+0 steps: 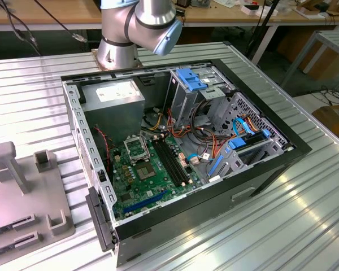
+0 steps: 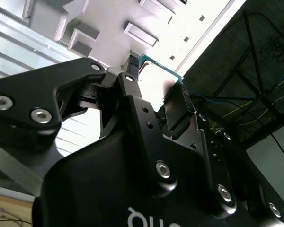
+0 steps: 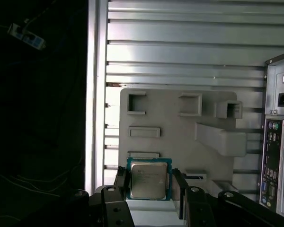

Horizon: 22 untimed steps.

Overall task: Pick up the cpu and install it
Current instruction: 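Pick up the cpu and move it towards the insertion slot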

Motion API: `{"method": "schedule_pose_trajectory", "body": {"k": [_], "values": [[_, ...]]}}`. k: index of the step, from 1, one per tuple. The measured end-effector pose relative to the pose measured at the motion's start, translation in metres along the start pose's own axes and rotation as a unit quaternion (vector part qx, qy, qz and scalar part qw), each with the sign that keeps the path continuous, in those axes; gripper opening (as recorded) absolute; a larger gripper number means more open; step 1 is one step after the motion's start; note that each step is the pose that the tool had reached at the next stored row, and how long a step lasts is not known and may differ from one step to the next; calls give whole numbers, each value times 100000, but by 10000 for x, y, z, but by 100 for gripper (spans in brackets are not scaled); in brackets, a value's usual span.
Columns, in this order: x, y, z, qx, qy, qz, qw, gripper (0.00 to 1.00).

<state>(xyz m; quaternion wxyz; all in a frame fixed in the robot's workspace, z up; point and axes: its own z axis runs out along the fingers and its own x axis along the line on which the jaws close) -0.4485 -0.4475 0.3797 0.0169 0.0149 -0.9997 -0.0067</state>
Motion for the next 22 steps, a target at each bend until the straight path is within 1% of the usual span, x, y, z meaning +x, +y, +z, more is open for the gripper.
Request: {"method": "schedule_pose_trajectory", "body": {"k": [4,6,13,22], "values": [[1,1,-37,-157,-4,-3,100000,47],[3,1,-65,-259,-12,-3,100000,47],[5,2,-129,-369,-11,-9,99999,47],[7,3,-192,-496,-15,-14,99999,47]]}}
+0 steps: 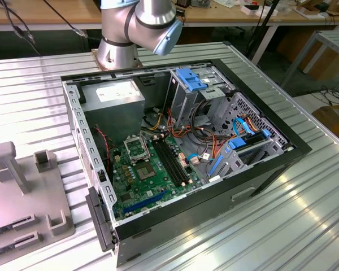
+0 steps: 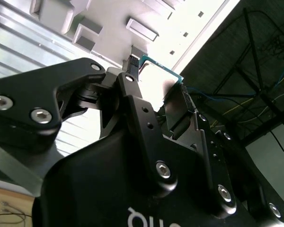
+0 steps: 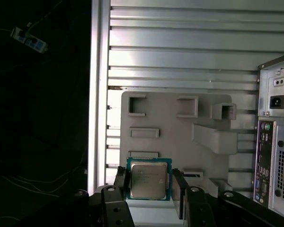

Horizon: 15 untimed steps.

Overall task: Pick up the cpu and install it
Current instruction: 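Pick up the cpu and move it towards the insertion slot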

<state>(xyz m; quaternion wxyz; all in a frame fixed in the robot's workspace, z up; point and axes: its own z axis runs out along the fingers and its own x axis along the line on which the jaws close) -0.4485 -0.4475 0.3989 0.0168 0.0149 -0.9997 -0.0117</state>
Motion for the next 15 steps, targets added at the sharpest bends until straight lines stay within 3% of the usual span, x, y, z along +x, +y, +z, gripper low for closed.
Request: {"method": "schedule_pose_trajectory", "body": {"k": [15], "values": [[5,3,-149,-172,-5,-7,100000,47]]}}
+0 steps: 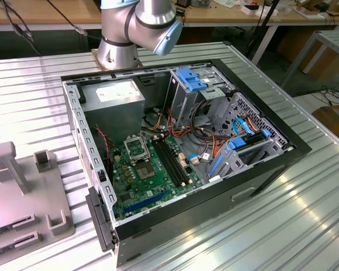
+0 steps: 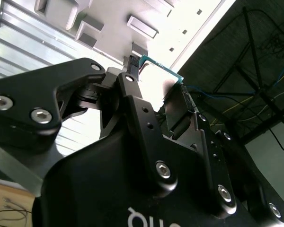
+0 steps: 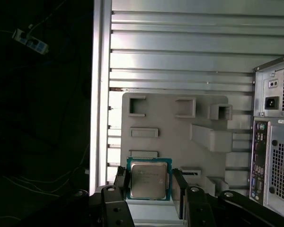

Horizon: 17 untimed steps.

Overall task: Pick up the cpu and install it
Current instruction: 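Pick up the cpu and move it towards the insertion slot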

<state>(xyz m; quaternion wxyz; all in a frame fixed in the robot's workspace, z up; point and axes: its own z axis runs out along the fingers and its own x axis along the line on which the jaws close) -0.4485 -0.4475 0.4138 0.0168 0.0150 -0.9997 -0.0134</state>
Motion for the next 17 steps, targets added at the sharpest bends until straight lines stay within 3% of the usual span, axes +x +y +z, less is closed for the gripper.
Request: {"method": "schedule_pose_trajectory", "body": {"k": [9,17], "values": [[3,3,-95,-15,3,1,100000,47],[-16,1,-100,-19,6,-8,100000,47]]}}
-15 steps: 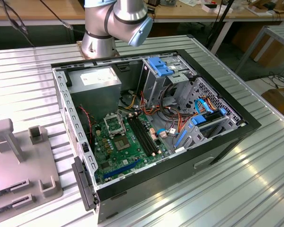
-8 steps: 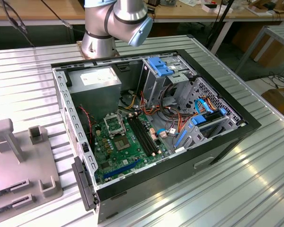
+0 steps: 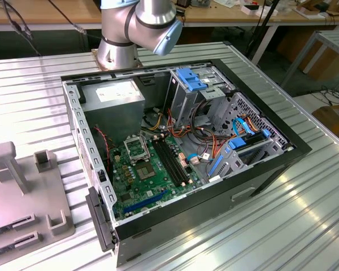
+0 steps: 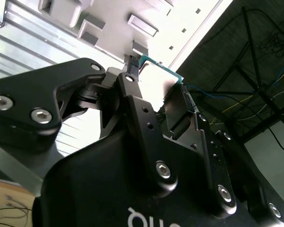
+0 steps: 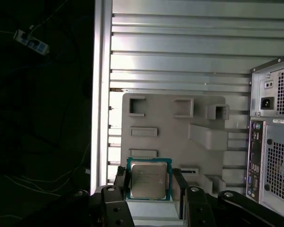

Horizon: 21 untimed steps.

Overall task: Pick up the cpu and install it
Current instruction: 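Pick up the cpu and move it towards the insertion slot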

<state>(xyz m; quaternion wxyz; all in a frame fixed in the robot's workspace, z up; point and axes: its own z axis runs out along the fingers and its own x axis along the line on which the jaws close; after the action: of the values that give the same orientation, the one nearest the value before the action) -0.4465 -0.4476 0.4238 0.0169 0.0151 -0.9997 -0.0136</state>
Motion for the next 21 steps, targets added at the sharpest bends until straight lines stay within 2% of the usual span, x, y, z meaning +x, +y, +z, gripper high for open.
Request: {"method": "schedule_pose_trajectory", "body": {"k": [21], "values": [[-141,-3,-2,-2,-9,10,100000,47]]}}
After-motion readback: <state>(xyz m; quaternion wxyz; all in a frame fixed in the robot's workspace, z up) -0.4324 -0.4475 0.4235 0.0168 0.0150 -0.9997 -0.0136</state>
